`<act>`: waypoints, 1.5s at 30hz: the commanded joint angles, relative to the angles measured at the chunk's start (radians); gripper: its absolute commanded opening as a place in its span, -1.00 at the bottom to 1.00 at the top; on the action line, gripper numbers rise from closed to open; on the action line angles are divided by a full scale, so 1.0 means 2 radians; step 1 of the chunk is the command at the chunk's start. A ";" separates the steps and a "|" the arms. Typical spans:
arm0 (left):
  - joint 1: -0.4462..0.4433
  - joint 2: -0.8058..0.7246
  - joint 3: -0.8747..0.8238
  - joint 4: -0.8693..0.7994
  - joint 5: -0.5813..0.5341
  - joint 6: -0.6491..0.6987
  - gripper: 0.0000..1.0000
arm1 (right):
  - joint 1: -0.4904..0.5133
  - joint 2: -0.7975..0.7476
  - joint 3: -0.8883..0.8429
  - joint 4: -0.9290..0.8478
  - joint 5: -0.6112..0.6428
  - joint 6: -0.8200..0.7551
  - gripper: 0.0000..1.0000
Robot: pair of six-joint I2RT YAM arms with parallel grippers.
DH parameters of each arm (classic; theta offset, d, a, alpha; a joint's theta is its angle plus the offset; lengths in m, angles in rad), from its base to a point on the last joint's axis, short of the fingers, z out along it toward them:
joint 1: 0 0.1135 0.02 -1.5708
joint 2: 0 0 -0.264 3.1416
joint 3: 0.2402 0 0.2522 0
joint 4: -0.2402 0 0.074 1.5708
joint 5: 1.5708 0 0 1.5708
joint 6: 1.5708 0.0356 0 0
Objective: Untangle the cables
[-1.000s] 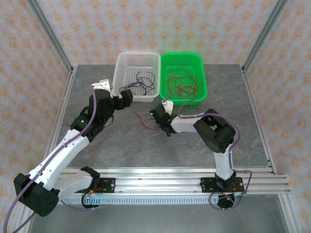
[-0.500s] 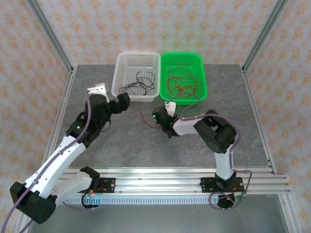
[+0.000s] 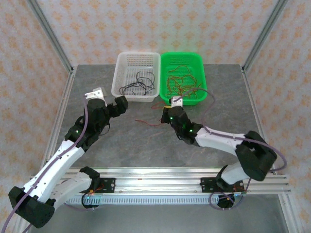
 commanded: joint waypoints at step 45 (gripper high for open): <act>-0.003 -0.034 -0.054 0.020 0.023 -0.035 0.92 | -0.213 0.252 0.502 -0.249 0.108 -0.062 -1.00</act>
